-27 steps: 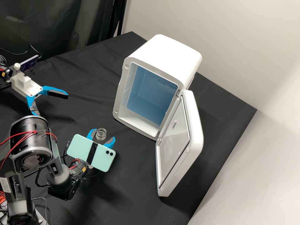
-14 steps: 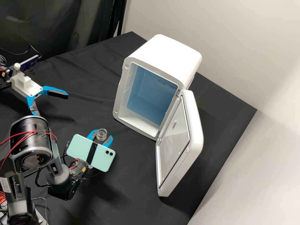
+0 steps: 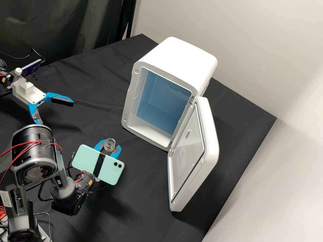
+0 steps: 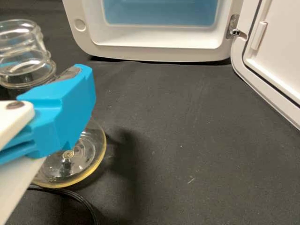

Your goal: Place the flask in the incubator

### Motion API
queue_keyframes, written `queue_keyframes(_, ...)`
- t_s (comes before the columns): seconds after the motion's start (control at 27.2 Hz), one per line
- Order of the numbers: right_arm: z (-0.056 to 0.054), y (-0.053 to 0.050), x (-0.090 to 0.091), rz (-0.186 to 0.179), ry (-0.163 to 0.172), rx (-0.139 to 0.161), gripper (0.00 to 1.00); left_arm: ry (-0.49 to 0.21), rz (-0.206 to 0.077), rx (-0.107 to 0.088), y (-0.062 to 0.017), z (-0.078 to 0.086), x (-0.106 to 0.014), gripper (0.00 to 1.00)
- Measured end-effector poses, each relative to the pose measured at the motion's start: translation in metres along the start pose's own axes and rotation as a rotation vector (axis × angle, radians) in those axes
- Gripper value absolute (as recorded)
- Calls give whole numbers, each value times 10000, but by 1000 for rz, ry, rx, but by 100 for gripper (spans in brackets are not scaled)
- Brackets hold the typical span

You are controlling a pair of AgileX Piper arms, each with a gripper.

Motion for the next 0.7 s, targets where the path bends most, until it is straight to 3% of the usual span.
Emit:
queue_keyframes(0.44,106,41,26,26,-5,36,0,0,0,0,0,0,0,100)
queue_keyframes(0.7,223,136,63,61,-17,46,0,0,0,0,0,0,0,100)
